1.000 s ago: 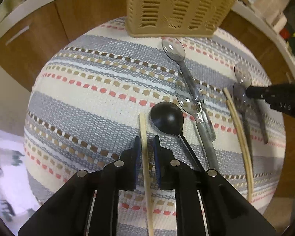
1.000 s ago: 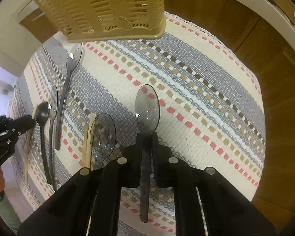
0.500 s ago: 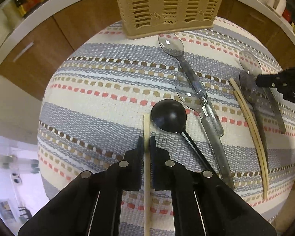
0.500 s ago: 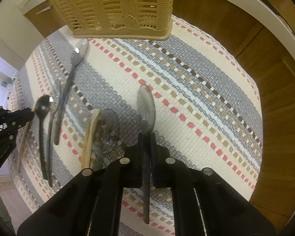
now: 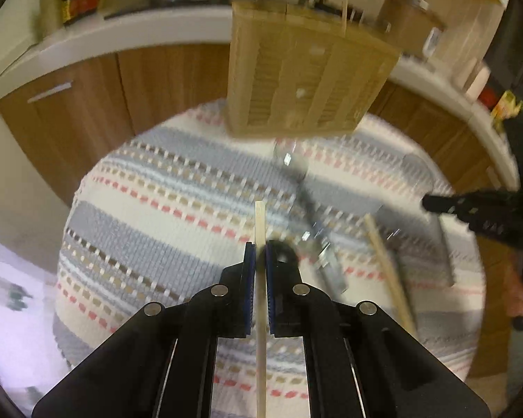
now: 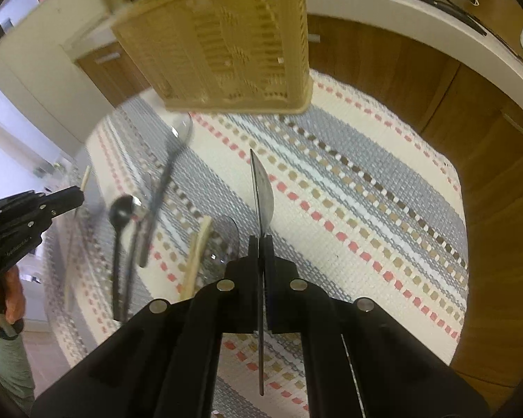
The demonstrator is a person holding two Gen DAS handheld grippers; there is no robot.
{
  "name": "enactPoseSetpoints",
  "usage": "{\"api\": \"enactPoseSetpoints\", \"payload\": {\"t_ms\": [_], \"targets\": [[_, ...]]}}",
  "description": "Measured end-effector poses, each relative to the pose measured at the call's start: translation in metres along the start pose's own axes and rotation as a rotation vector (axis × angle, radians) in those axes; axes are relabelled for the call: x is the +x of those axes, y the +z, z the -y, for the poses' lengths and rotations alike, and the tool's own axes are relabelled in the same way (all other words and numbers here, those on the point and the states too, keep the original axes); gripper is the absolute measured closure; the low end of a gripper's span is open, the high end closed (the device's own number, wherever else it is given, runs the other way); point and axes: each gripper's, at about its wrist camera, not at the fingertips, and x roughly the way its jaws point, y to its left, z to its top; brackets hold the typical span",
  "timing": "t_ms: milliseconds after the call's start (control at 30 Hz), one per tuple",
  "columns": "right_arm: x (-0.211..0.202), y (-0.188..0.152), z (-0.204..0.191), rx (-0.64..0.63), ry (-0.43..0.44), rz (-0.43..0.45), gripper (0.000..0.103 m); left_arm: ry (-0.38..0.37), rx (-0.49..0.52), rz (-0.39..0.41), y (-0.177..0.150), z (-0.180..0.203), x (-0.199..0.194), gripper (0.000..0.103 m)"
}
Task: Organize utensils
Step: 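Lift the chopstick with the left tool while the right tool carries the spoon to the basket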
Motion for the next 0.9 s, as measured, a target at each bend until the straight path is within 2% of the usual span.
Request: {"api": "enactPoseSetpoints", "payload": {"t_ms": [133, 300, 500, 733, 900], "targets": [[-0.013, 0.004, 0.003, 0.002, 0.036, 0.052, 0.101, -0.091, -0.059, 0.112, 0.012, -0.005, -0.017, 0.099], [-0.027, 0.014, 0.004, 0.006, 0.072, 0.118, 0.101, -0.155, -0.103, 0.240, 0.029, -0.005, -0.033, 0.099], [-0.047, 0.035, -0.003, -0.015, 0.074, 0.230, 0.101, -0.173, -0.120, 0.433, 0.060, 0.002, -0.060, 0.099], [-0.087, 0.077, -0.007, -0.022, 0.098, 0.434, 0.101, -0.174, -0.113, 0.681, 0.109, 0.024, -0.096, 0.099], [-0.112, 0.108, -0.009, -0.025, 0.077, 0.588, 0.101, -0.153, -0.108, 0.810, 0.133, 0.038, -0.108, 0.099]]}}
